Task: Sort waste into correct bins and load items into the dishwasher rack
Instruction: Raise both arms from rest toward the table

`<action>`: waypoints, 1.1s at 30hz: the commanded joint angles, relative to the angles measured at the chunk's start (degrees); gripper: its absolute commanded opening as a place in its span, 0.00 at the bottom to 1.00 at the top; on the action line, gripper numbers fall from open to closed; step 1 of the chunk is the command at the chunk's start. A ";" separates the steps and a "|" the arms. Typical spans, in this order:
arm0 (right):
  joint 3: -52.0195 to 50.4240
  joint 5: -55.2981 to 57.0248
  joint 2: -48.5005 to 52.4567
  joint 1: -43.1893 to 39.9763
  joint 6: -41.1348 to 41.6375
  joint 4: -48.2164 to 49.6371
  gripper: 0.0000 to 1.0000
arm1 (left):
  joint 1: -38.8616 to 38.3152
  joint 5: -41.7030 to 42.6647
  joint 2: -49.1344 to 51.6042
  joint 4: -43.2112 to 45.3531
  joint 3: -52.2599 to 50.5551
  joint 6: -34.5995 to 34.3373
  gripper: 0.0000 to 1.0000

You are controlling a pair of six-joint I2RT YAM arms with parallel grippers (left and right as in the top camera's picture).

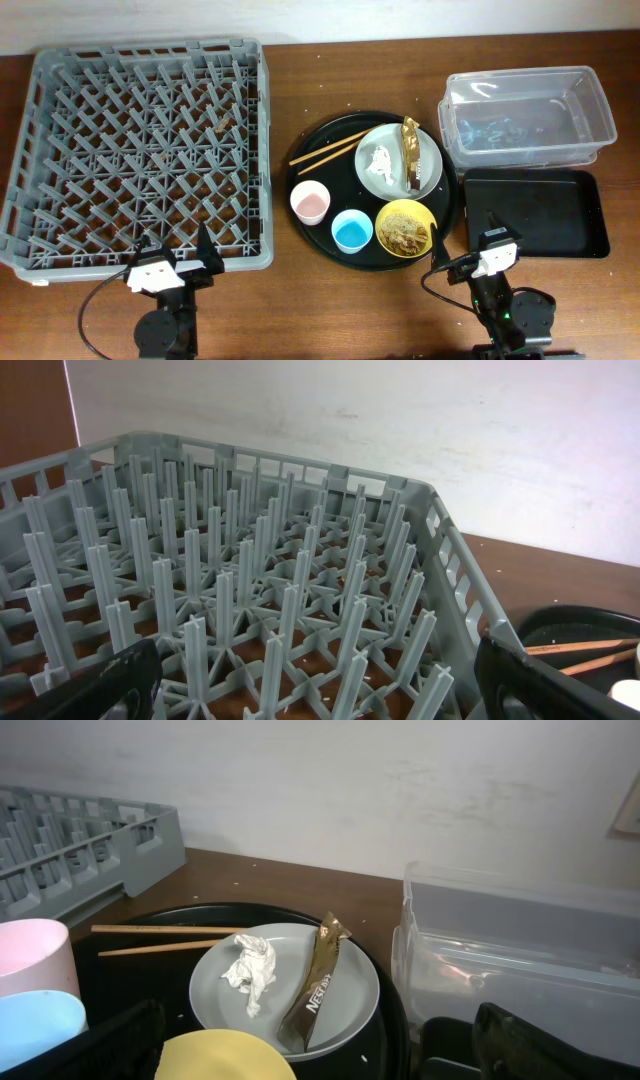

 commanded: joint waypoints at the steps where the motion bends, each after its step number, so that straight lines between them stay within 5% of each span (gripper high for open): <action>1: -0.44 0.50 -0.33 -0.07 0.24 -0.07 0.99 | 0.35 0.02 -0.09 -0.07 -0.24 0.74 0.99; 27: -0.44 0.74 -0.33 -0.07 0.24 -0.07 0.98 | 0.35 3.98 -0.09 -0.09 -0.24 0.72 0.99; 33: 4.87 -2.32 -0.31 -0.07 5.60 1.49 0.98 | 0.35 11.63 0.13 13.68 2.14 0.74 0.99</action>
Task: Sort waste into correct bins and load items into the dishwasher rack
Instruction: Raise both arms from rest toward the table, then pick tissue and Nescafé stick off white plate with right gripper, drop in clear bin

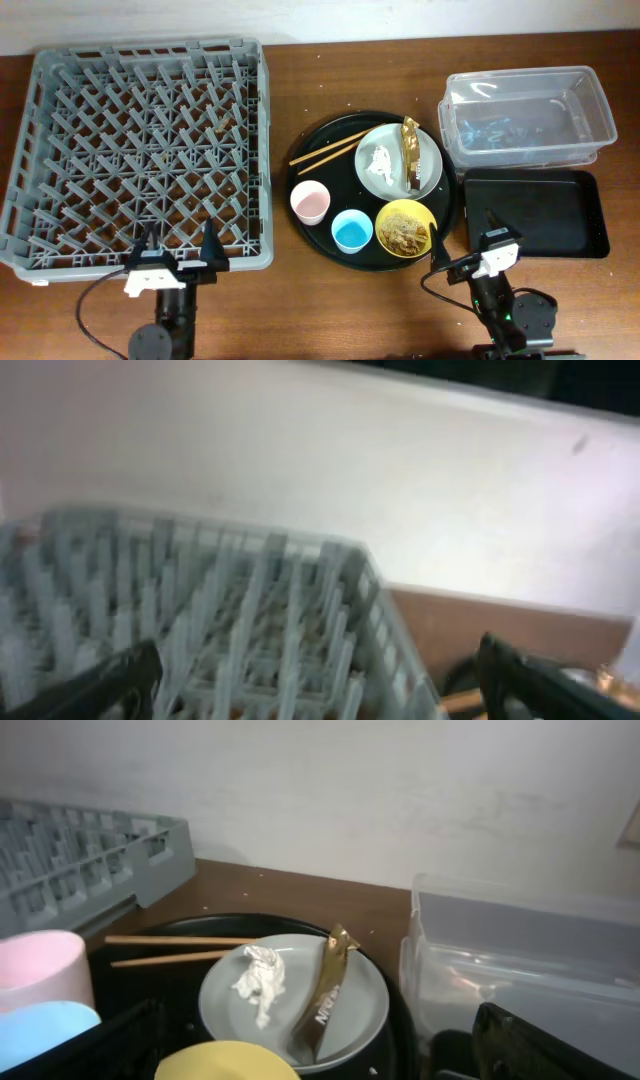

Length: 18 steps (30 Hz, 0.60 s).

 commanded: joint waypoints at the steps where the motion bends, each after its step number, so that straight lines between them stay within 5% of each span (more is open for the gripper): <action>1: 7.34 -0.94 0.07 -0.07 5.62 -0.66 0.98 | 0.35 3.63 1.11 -0.28 4.90 0.76 0.99; 5: 22.67 -0.94 9.31 -0.07 6.71 -14.12 0.98 | 0.35 7.04 20.31 -11.45 23.61 0.76 0.99; 12: 71.87 -2.47 58.69 -0.04 6.67 -53.44 0.98 | 0.35 21.38 66.95 -48.37 74.55 0.74 0.99; 17: 83.41 -13.81 86.71 0.79 11.41 -52.68 0.98 | 0.35 21.94 76.00 -53.42 78.47 0.72 0.99; 18: 83.41 -11.72 92.50 2.80 11.43 -53.09 0.87 | 0.35 21.94 76.63 -54.18 78.47 0.74 0.99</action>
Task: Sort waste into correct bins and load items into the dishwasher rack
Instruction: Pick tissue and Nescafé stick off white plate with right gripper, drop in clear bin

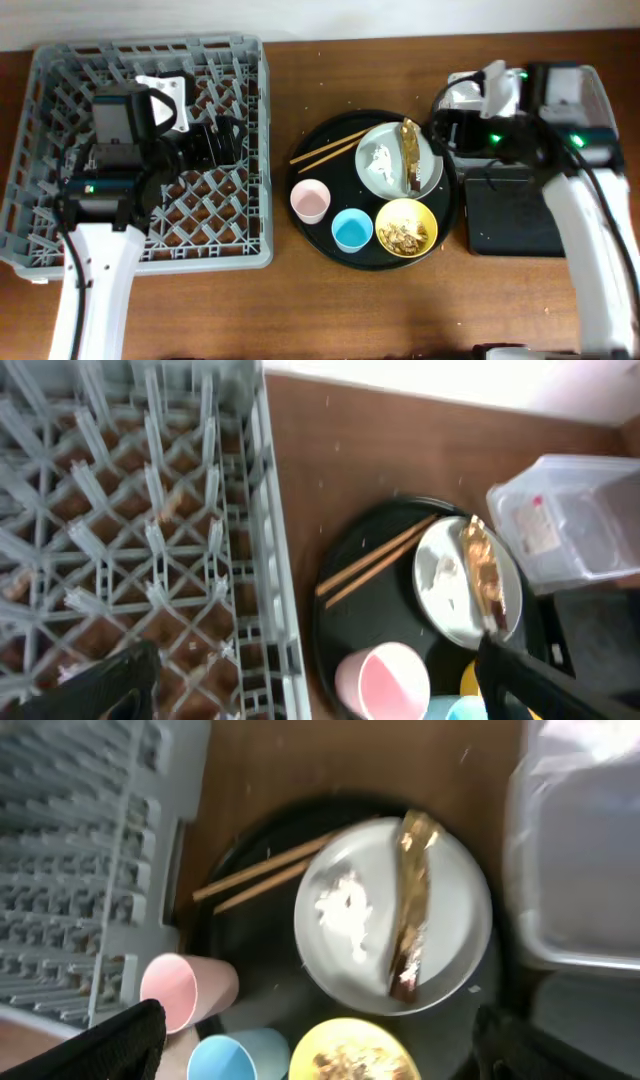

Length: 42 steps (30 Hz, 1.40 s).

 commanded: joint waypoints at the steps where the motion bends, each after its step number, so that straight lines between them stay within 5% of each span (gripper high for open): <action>1: 1.05 0.52 12.61 4.48 1.64 -0.57 0.81 | 0.13 1.22 1.68 -1.75 1.01 0.72 0.99; 7: 1.05 31.34 29.38 10.12 15.76 7.58 0.69 | 0.13 1.25 2.32 -1.73 1.01 0.72 0.99; 10: 1.05 26.21 32.87 9.81 15.67 9.18 0.40 | 0.13 1.22 2.32 -1.75 1.03 0.72 1.00; 13: 1.07 21.16 32.79 9.81 14.40 8.90 0.28 | 0.13 1.22 2.32 -1.75 1.01 0.72 0.99; 14: 1.07 20.74 32.79 9.81 14.40 8.63 0.11 | 0.13 1.22 2.32 -1.75 1.01 0.72 0.99; 15: 1.07 19.93 32.72 9.73 14.40 8.35 0.04 | 0.13 1.22 2.32 -1.75 1.01 0.72 0.99; 20: 4.57 19.71 18.01 6.01 14.47 6.99 0.04 | 0.13 1.22 2.32 -1.75 1.01 0.72 0.99; 23: 4.79 21.09 12.85 0.50 23.98 7.69 0.04 | 0.13 1.22 2.32 -1.75 1.01 0.72 0.99; 28: 4.76 30.05 19.50 -10.54 34.29 12.46 0.04 | 0.13 1.25 2.32 -1.75 1.01 0.72 0.99; 29: 4.76 29.49 21.51 -11.67 33.53 14.80 0.14 | 0.13 1.25 2.32 -1.75 1.01 0.72 0.99; 31: 5.35 18.75 21.46 -13.16 21.51 18.56 0.50 | 0.13 1.22 2.32 -1.75 1.01 0.72 0.99; 33: 8.02 10.56 19.37 -13.05 16.20 15.23 0.56 | 0.13 1.22 2.32 -1.75 1.01 0.72 0.99; 36: 9.86 2.80 13.73 -6.64 9.97 3.58 0.54 | 0.13 1.22 2.32 -1.75 1.01 0.72 0.99; 39: 8.28 10.38 15.76 5.09 6.45 -2.95 0.54 | 0.13 1.22 2.32 -1.75 1.01 0.72 0.99; 42: 4.04 21.70 22.21 14.82 7.37 5.29 0.59 | 0.13 1.22 2.32 -1.75 1.01 0.72 0.99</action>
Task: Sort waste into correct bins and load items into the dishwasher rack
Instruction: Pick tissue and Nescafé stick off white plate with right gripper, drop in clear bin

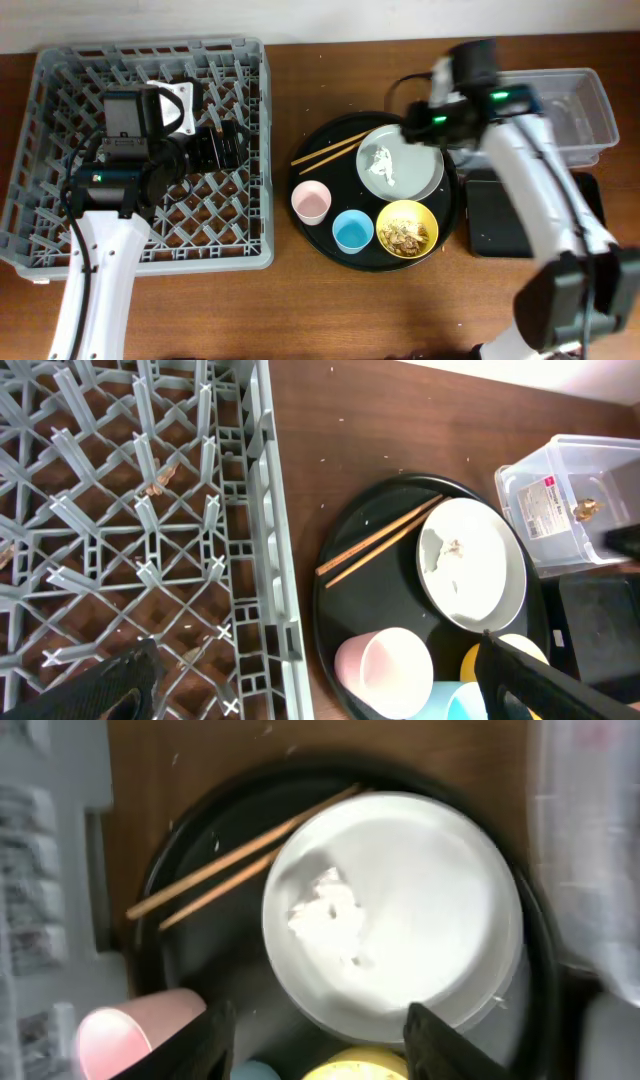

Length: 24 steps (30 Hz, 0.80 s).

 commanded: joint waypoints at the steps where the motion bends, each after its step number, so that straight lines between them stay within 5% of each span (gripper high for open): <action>1: -3.19 10.34 8.26 6.03 -0.57 6.49 0.60 | 0.13 0.63 0.15 0.02 0.98 0.72 0.99; 3: -3.19 10.54 15.39 7.23 -0.57 12.90 0.61 | 0.13 0.63 0.15 0.02 0.98 0.72 0.99; 5: -3.19 11.74 19.10 6.23 1.22 14.03 0.44 | 0.13 0.63 0.15 0.02 0.98 0.72 0.99; 6: -3.17 10.23 19.52 5.55 3.34 12.90 0.07 | 0.13 0.63 0.15 0.02 0.98 0.72 0.99; 11: -2.03 9.81 9.66 0.81 4.87 9.88 0.04 | 0.13 0.63 0.15 0.02 0.98 0.72 0.99; 16: -0.20 9.84 4.85 -17.27 14.49 15.28 0.05 | 0.13 0.63 0.15 0.02 0.98 0.72 0.99; 17: -0.20 9.84 6.82 -19.23 14.45 17.70 0.22 | 0.13 0.63 0.15 0.02 0.98 0.72 0.99; 18: -0.20 8.31 7.56 -20.15 12.07 18.60 0.59 | 0.13 0.63 0.15 0.04 0.98 0.72 0.99; 19: -0.07 5.60 7.23 -20.50 8.39 18.45 0.77 | 0.13 0.63 0.15 0.02 0.98 0.72 0.99; 24: 1.16 -5.73 -7.58 -19.74 5.38 6.80 0.77 | 0.15 0.63 0.15 0.02 0.98 0.72 0.99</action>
